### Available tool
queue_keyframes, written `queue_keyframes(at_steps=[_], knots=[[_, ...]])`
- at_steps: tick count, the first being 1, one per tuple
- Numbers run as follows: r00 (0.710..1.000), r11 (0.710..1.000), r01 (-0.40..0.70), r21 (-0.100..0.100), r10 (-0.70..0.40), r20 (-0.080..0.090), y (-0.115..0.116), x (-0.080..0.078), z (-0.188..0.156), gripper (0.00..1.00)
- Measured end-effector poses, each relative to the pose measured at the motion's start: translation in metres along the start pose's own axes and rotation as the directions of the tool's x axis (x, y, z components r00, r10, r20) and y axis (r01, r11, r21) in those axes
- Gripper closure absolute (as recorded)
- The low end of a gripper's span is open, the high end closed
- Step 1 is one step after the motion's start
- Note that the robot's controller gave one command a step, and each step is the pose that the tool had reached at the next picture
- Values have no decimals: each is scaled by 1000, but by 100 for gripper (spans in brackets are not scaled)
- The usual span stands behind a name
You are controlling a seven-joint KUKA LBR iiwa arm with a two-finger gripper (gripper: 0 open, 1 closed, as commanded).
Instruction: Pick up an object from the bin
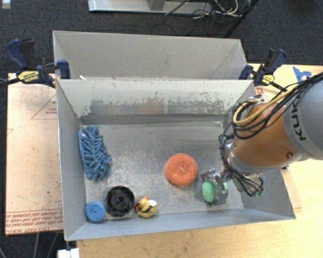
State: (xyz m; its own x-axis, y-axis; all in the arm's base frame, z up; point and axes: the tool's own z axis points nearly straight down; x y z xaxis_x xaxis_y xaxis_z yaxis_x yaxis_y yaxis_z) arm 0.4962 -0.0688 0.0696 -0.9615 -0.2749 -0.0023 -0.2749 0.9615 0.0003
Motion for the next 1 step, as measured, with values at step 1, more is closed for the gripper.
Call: queue_keyframes(at_steps=[1], knots=[[999, 999, 37, 1, -37, 4, -13, 0, -143, 100]])
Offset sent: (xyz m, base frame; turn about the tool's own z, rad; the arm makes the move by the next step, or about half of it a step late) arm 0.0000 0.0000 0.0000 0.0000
